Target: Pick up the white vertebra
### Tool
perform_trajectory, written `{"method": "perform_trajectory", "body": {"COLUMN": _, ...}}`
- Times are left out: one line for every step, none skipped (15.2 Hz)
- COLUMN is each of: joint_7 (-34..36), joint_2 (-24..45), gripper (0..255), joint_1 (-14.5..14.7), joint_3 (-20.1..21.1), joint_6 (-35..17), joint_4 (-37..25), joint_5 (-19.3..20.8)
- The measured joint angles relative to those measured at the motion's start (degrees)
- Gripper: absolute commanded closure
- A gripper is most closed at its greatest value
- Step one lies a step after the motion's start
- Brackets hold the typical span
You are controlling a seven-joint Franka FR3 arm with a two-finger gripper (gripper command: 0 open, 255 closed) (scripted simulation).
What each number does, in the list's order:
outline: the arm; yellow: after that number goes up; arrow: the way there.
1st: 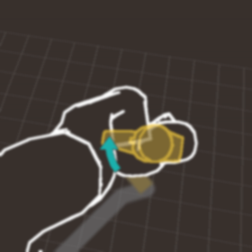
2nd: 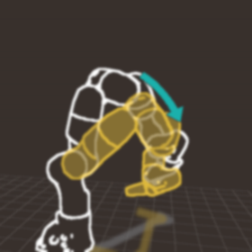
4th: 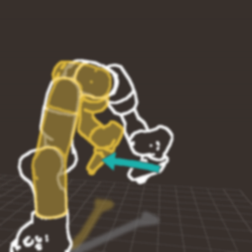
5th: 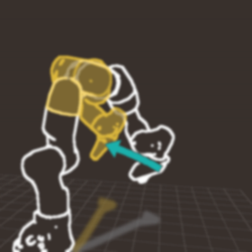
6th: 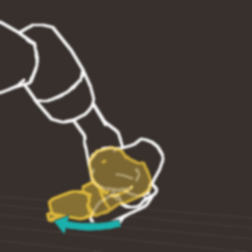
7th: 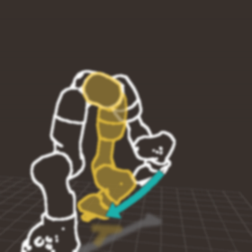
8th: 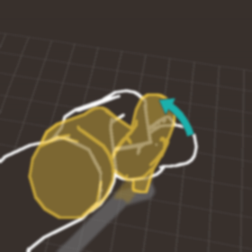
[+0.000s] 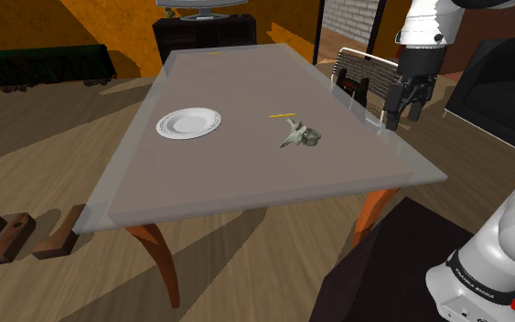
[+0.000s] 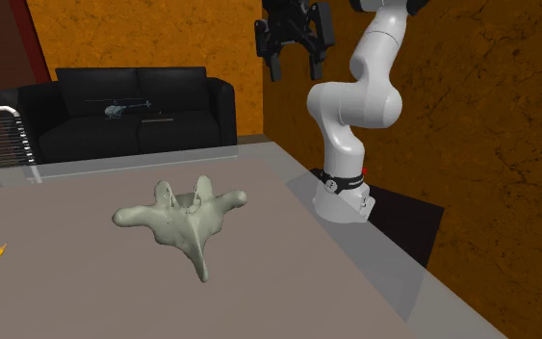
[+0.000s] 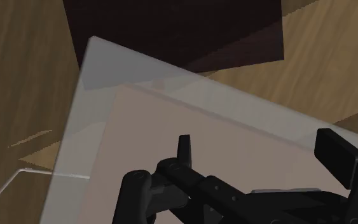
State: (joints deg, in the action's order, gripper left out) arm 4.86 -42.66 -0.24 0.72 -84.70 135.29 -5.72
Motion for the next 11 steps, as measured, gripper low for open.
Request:
{"method": "perform_trajectory", "body": {"joint_7": 0.0, "joint_2": 0.0, "gripper": 0, "joint_1": 0.0, "joint_3": 0.0, "joint_6": 0.0, "joint_4": 0.0, "joint_5": 0.0}}
{"method": "perform_trajectory", "body": {"joint_7": -0.5, "joint_2": 1.1, "gripper": 0, "joint_1": 0.1, "joint_3": -0.2, "joint_6": -0.4, "joint_4": -0.7, "joint_5": 0.2}}
{"method": "perform_trajectory", "body": {"joint_7": -1.1, "joint_2": 2.9, "gripper": 0, "joint_1": 0.3, "joint_3": -0.1, "joint_6": -1.5, "joint_4": -1.4, "joint_5": 0.2}}
{"method": "perform_trajectory", "body": {"joint_7": -1.9, "joint_2": 4.8, "gripper": 0, "joint_1": 0.5, "joint_3": -0.3, "joint_6": -2.5, "joint_4": -2.2, "joint_5": 0.3}}
{"method": "perform_trajectory", "body": {"joint_7": -2.7, "joint_2": 6.4, "gripper": 0, "joint_1": 0.8, "joint_3": -0.3, "joint_6": -3.4, "joint_4": -3.0, "joint_5": 0.4}}
{"method": "perform_trajectory", "body": {"joint_7": -3.5, "joint_2": 8.9, "gripper": 0, "joint_1": 1.1, "joint_3": -0.3, "joint_6": -4.7, "joint_4": -4.1, "joint_5": 0.4}}
{"method": "perform_trajectory", "body": {"joint_7": -4.4, "joint_2": 11.3, "gripper": 0, "joint_1": 1.3, "joint_3": -0.5, "joint_6": -5.7, "joint_4": -5.5, "joint_5": 0.6}}
{"method": "perform_trajectory", "body": {"joint_7": -5.4, "joint_2": 13.9, "gripper": 0, "joint_1": 1.5, "joint_3": -0.6, "joint_6": -6.7, "joint_4": -7.0, "joint_5": 0.7}}
{"method": "perform_trajectory", "body": {"joint_7": -6.2, "joint_2": 16.5, "gripper": 0, "joint_1": 1.8, "joint_3": -0.6, "joint_6": -7.4, "joint_4": -8.9, "joint_5": 0.8}}
{"method": "perform_trajectory", "body": {"joint_7": -6.7, "joint_2": 18.7, "gripper": 0, "joint_1": 2.1, "joint_3": -0.4, "joint_6": -8.0, "joint_4": -10.5, "joint_5": 0.7}}
{"method": "perform_trajectory", "body": {"joint_7": -7.6, "joint_2": 20.8, "gripper": 0, "joint_1": 2.3, "joint_3": -0.4, "joint_6": -8.6, "joint_4": -12.0, "joint_5": 0.8}}
